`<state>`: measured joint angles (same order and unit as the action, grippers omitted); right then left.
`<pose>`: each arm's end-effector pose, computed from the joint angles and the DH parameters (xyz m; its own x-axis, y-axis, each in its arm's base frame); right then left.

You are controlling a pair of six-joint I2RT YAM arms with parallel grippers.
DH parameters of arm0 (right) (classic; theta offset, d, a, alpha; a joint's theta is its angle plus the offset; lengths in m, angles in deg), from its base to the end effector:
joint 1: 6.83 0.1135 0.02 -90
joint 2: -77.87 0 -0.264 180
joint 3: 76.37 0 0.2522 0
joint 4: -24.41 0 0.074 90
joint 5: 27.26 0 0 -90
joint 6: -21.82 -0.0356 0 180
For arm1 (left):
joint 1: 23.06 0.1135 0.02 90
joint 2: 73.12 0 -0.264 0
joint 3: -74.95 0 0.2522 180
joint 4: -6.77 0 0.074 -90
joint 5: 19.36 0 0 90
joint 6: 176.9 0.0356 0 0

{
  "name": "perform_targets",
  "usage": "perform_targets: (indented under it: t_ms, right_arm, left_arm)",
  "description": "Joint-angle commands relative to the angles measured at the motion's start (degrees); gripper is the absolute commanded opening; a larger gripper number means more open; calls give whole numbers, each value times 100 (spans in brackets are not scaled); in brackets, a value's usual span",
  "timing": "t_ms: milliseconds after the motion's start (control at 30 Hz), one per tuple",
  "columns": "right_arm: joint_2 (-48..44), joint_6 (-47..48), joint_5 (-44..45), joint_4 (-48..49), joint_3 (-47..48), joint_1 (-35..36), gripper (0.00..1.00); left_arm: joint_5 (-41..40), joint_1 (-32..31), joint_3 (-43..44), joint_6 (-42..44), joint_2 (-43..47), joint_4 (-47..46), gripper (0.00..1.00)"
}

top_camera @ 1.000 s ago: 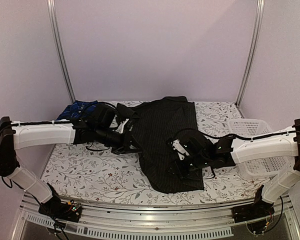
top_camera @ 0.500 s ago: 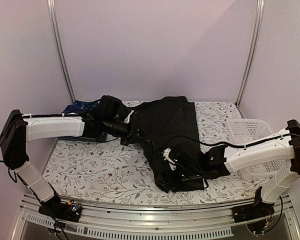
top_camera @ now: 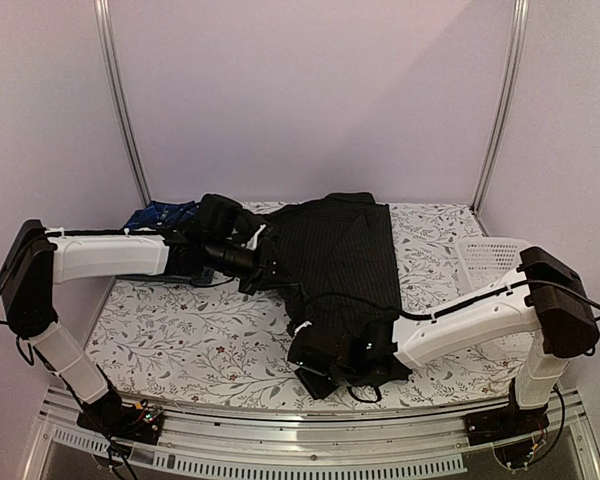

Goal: Fold and stack the long sleeve shirts
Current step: Smooth out the 1/3-folded shirt at the center of the board.

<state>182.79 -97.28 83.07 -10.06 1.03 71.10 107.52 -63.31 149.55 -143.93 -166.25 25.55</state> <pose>0.0878 0.3515 0.1573 -0.5907 -0.5814 -0.5595 -0.6816 0.7306 -0.0396 0.2572 -0.2457 0.2348 -0.9910 -0.0403 -0.1277 0.0914 0.4930 -0.8652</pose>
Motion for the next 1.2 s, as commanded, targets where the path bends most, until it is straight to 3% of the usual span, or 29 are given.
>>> perform_targets:
  t_ms: [0, 167, 333, 567, 867, 967, 1167]
  right_arm:
    - [448, -269, 674, -714, 351, 92, 58]
    - [560, -377, 770, -901, 388, 118, 39]
    - [8, -127, 374, -643, 121, 119, 10]
    - [-373, 605, -1216, -416, 51, 122, 0]
    - [-88, 688, -2814, -27, 98, 118, 2]
    - [-109, 669, -2874, 21, 88, 109, 14]
    - [-509, 736, -3094, 8, 93, -141, 54]
  left_arm:
    - [-15, 79, -80, 78, 107, -3, 0]
    - [-119, 90, -219, 208, 229, 321, 0]
    - [-374, 120, -552, 505, 558, 996, 0]
    - [-752, 135, -1279, 714, 1213, 1673, 1]
    - [-1190, 81, -2415, 505, 2288, 2087, 2]
    - [-1404, 70, -2744, 481, 2564, 2340, 5]
    - [-1544, 18, -2943, 591, 2737, 2661, 32]
